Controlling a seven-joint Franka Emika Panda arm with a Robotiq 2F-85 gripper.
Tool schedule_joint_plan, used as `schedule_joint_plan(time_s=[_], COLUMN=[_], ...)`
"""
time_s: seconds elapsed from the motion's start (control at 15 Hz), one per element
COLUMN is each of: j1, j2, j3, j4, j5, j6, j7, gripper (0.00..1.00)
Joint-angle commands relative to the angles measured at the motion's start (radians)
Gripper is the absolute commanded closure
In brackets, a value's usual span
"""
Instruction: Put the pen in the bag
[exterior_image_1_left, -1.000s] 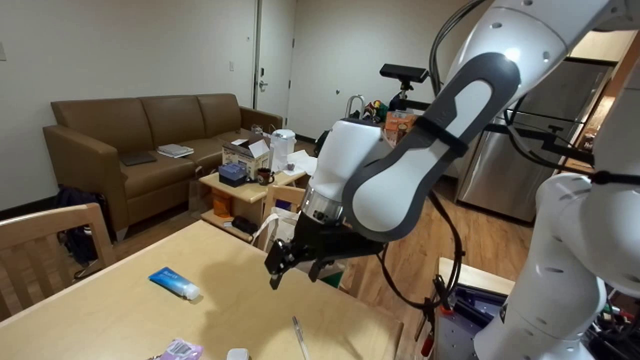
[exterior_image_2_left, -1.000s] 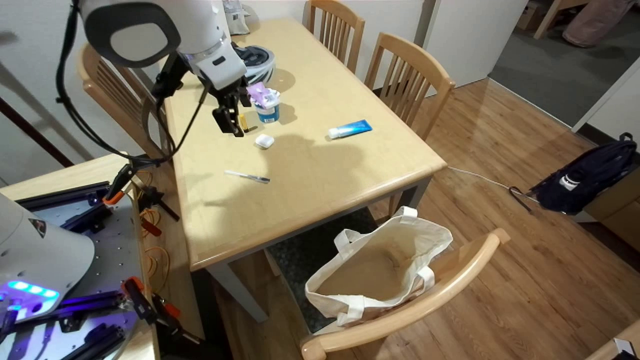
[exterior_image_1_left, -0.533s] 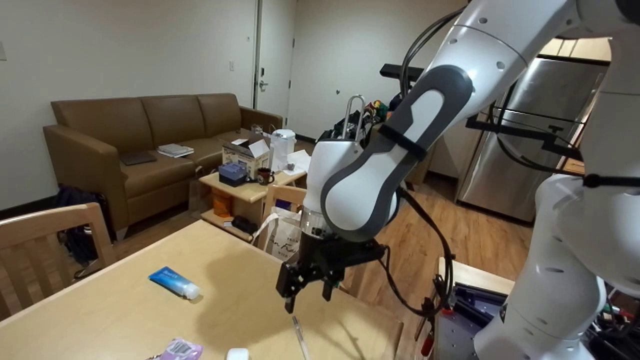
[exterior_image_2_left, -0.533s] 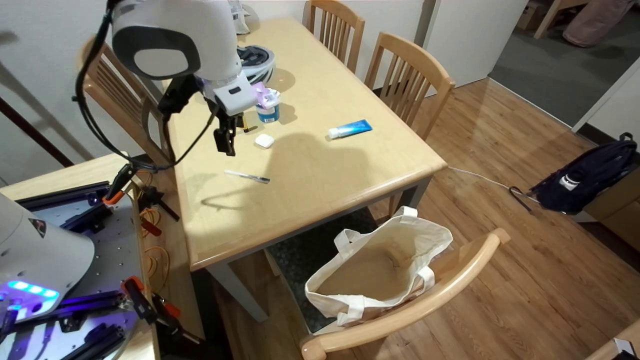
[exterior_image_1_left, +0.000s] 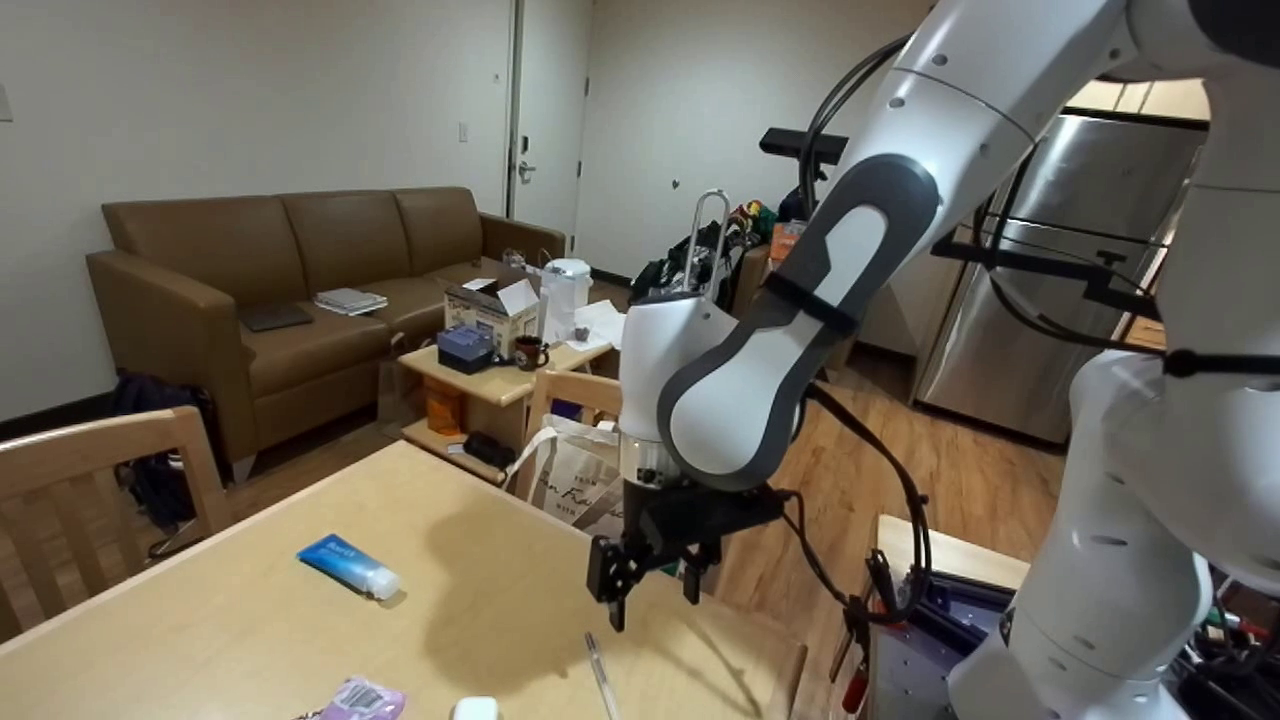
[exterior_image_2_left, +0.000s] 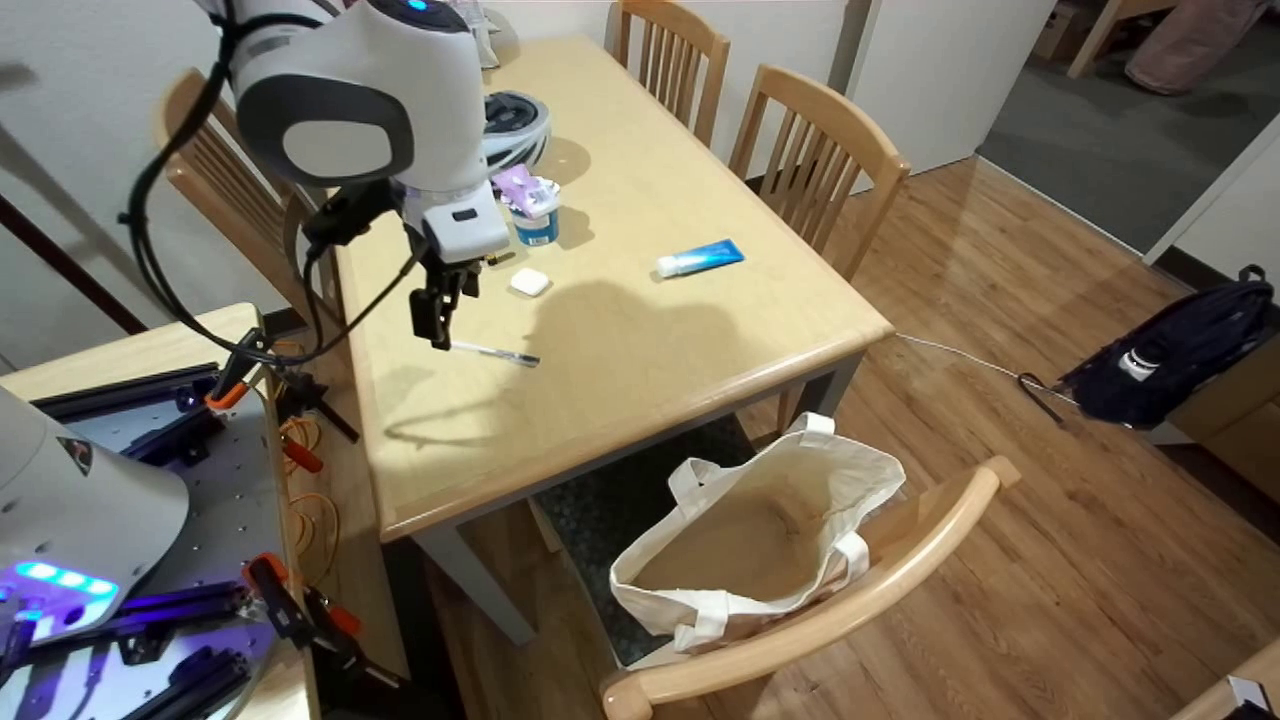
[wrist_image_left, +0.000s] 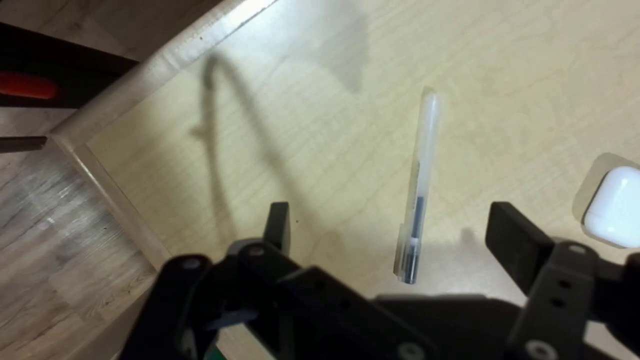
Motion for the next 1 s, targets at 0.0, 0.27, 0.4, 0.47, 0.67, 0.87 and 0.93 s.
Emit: schedule_joint_plan(time_s=[0.0,0.27,0.4,0.47,0.67,0.87,0.93], j1=[0.0,0.11,0.187,0.212,0.259,0.206,0.212], j2=[0.004,0.011,0.036,0.044,0.063,0.094,0.108], j3=[0.004,-0.148,-0.229,-0.245,-0.231,-0.114,-0.106], j4=[0.002,0.008,0.034,0.042,0.055,0.069,0.063], j5=[0.003,-0.199,-0.272,-0.277,-0.245,-0.208,-0.228], j6=[-0.003,0.001,-0.015,-0.017,-0.024,-0.014,0.025], j7=[0.001,0.247,0.408,0.479,0.691,0.877,0.934], gripper=[0.0,0.0,0.0,0.0,0.0,0.0,0.0])
